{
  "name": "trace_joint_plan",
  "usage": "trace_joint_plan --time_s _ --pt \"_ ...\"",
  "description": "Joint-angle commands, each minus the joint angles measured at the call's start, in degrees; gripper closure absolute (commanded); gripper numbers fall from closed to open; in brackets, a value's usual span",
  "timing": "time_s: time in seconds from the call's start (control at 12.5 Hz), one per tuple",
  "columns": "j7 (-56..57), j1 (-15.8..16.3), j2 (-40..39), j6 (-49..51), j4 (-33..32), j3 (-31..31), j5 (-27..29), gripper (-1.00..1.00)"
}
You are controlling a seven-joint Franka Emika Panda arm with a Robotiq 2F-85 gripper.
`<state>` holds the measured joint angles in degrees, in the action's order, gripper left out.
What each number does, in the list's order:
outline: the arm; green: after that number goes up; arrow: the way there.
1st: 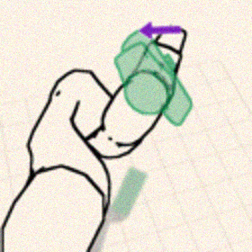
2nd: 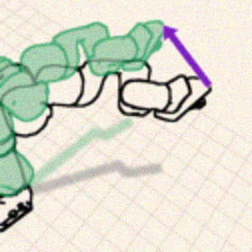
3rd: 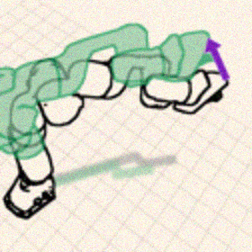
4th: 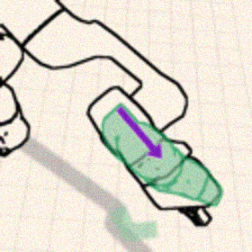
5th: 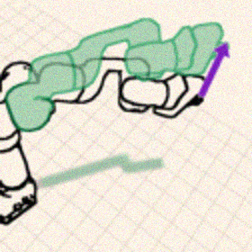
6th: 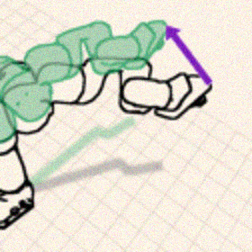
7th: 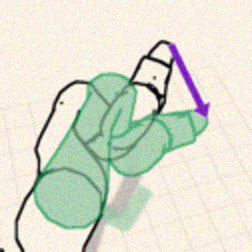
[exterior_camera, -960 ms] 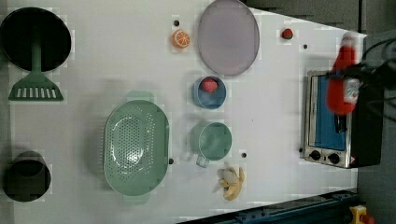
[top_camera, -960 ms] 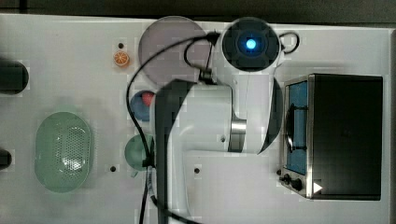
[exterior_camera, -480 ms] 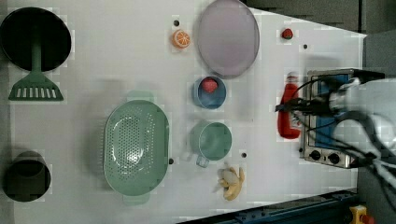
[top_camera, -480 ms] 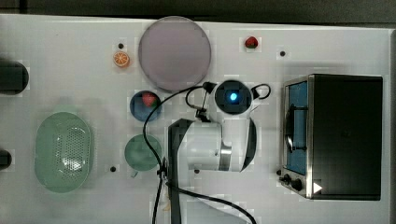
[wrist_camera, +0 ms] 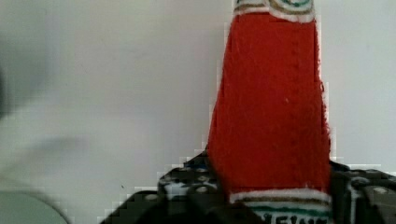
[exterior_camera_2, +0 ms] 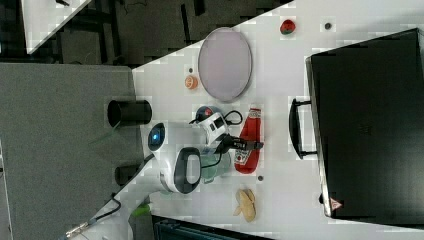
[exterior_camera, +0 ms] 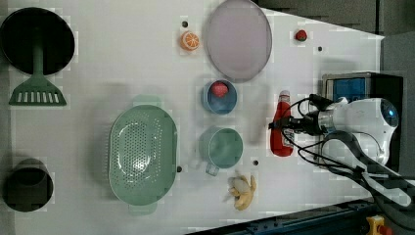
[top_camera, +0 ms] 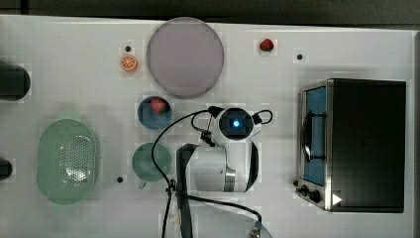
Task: Pick ketchup from plate and place it on table.
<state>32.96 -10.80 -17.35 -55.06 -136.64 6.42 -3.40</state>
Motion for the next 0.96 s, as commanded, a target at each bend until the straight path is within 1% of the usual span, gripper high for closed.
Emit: trace_joint_plan --time_s 0.08,0.16,0.4,0.64,0.8,0.96 --pt "-4.0 -0.1 0.9 -3.4 2.5 -0.3 0.8 -0.86" --pt "-4.0 -0.1 1.5 -3.4 3.2 -0.2 0.8 -1.0" --pt "-5.4 0.0 4.1 -1.6 8.3 0.3 0.8 -1.0" --pt "-15.7 0.1 6.4 8.5 16.2 1.2 0.9 -1.0" --pt "-24.2 0.1 7.3 15.8 23.0 2.1 0.9 -1.0" --pt "-29.9 0.4 7.7 24.2 30.3 2.7 0.9 -1.0"
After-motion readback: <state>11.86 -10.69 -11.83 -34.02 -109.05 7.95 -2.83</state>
